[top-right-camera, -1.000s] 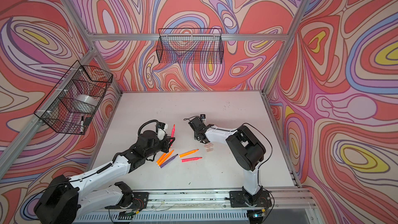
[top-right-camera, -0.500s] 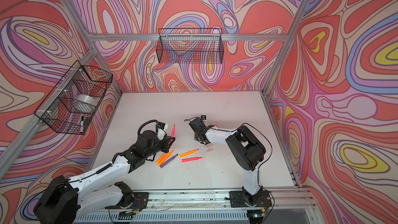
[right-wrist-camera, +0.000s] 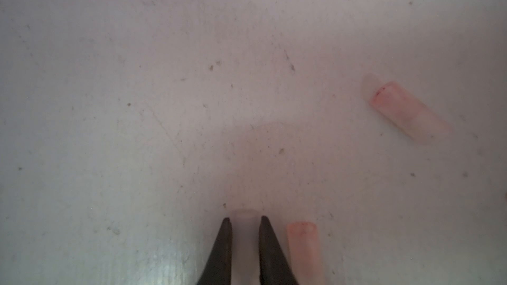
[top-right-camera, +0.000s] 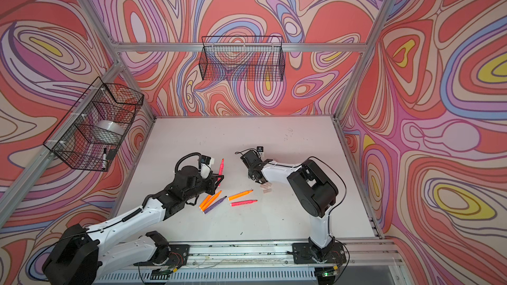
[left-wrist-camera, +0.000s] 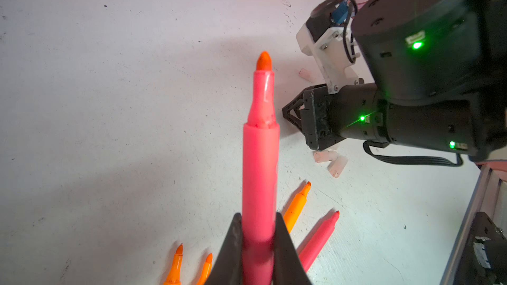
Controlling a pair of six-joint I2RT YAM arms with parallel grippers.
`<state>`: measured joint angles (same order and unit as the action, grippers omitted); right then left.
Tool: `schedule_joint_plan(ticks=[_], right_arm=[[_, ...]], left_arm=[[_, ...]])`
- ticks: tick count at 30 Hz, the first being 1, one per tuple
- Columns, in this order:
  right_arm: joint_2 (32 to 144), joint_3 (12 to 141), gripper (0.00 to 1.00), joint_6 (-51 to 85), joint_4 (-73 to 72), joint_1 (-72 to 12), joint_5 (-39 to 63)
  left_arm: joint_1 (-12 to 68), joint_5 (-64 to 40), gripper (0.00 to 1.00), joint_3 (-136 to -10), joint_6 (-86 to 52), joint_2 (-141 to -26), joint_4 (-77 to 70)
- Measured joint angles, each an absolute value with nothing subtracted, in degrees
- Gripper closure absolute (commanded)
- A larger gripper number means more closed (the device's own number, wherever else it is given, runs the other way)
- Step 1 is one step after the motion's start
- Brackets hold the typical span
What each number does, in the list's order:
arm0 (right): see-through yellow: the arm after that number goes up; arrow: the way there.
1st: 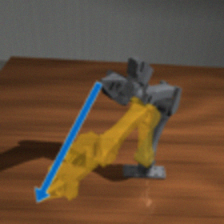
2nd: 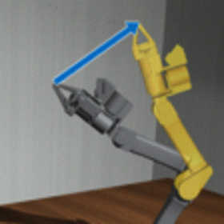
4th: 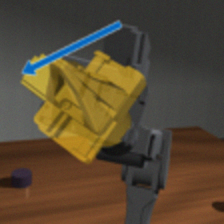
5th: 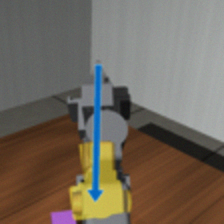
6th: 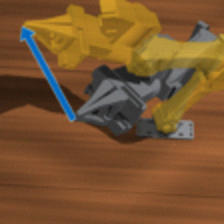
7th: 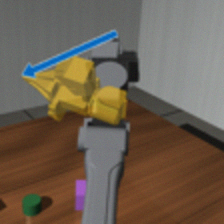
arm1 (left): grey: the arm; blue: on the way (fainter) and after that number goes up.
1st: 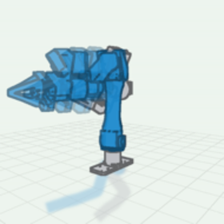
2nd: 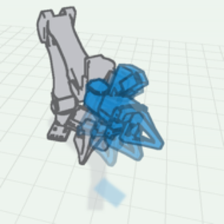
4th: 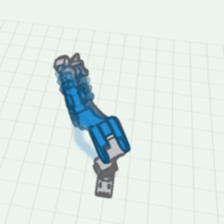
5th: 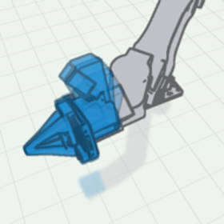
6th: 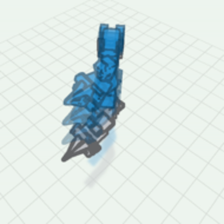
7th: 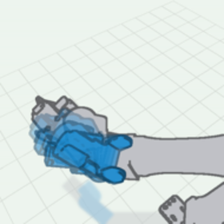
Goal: Insert pens into pen caps
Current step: Pick up the pen cap from the center of the table, then put on the pen cap to the pen.
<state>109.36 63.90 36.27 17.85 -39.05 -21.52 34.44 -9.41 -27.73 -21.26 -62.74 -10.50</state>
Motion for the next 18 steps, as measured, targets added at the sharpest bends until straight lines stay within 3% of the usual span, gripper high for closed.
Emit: schedule_joint_plan(ticks=[9, 18], right_arm=[[105.82, 61.32, 0.99, 36.93, 16.71, -39.05, -20.32], [87.96, 57.91, 1.0, 38.83, 3.68, -39.05, -13.98]], left_arm=[[34.44, -15.59, 1.0, -26.98, -21.28, -61.93, -13.56], [34.48, -22.37, 1.0, -25.63, -25.85, -63.44, -22.83]])
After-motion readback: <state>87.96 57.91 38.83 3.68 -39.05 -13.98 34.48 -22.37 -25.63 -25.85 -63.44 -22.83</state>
